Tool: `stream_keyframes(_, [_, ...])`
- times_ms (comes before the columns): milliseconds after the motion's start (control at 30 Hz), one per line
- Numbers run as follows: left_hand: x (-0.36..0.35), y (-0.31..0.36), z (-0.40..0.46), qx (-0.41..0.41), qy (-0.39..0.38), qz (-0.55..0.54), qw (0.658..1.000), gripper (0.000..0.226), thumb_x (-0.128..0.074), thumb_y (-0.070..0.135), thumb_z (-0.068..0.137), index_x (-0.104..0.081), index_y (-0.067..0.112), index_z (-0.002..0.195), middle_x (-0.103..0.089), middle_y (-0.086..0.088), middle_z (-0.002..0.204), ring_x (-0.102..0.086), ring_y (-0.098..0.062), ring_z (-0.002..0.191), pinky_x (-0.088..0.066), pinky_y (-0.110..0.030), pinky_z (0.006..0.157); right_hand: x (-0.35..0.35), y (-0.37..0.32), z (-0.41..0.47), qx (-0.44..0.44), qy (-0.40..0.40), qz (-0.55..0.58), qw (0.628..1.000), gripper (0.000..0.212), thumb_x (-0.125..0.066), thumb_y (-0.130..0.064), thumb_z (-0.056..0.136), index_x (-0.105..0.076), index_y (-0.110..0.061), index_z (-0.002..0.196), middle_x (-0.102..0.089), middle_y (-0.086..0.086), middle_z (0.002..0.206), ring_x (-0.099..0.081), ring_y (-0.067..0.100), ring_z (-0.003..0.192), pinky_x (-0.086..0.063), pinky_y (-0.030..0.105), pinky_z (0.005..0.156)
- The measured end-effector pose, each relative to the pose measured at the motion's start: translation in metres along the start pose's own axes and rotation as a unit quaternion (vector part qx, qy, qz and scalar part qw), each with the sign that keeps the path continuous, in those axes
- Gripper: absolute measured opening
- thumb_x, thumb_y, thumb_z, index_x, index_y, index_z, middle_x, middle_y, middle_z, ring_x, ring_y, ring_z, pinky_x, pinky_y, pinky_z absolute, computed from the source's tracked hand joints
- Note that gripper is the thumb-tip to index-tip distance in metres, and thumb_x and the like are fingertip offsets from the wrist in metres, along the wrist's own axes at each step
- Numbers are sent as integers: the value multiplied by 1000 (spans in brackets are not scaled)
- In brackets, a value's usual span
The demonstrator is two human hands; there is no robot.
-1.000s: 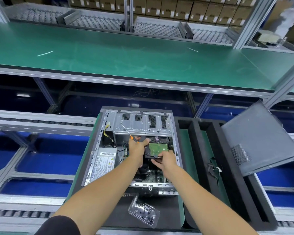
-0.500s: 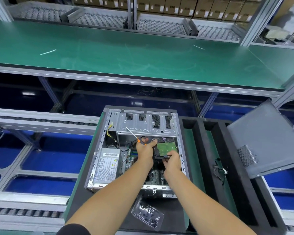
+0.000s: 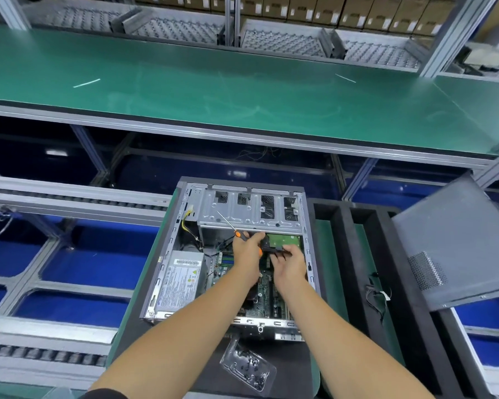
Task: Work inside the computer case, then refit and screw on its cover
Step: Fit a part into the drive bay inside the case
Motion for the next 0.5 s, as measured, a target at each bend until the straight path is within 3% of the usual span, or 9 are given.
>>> stream_keyframes(200, [9,4,-3,-9,-79,62,995,16,-68,-4,92,-58,8,94,-69,-10,97,-72,-22,96,-60,-27,81,-17,-10,18,-6,-55,8,998,20,-40,2,97,-48,-12,85,-53,9,92,-55,22,91,-45,35,102])
stream_keyframes(300, [13,8,-3,5,-63,61,996,8,-62,-1,97,-58,4,101,-70,-13,103,-76,-19,85,-62,-27,72,-19,-11,24,-15,-59,-11,998,24,-36,4,96,-44,-13,81,-50,9,91,-53,23,87,-42,37,107])
stream_keyframes(367, [18,13,-5,-8,-47,129,991,12,-58,7,101,-52,2,110,-67,-13,105,-71,-18,72,-55,-29,59,-18,-9,28,-18,-61,-12,998,26,-33,8,95,-42,-13,82,-47,8,88,-50,25,84,-41,42,113])
stream_keyframes(433, [27,18,-9,-57,-33,269,961,9,-47,16,104,-43,8,108,-56,-11,98,-58,-17,65,-44,-31,59,-17,-7,32,-19,-65,-10,998,26,-32,9,96,-41,-12,83,-45,9,88,-48,25,84,-40,46,114])
stream_keyframes(500, [37,25,-16,-150,-23,395,906,9,-38,18,106,-36,14,99,-42,-9,100,-45,-16,73,-37,-33,69,-17,-7,34,-19,-68,-13,997,27,-33,9,96,-41,-12,81,-46,9,86,-49,24,84,-40,46,114])
Point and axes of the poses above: each hand's wrist, its own z-axis towards the middle knuckle, its own x-axis out of the back of the hand, y = z × x, the point moved 3 cm from there along z, towards the middle knuckle
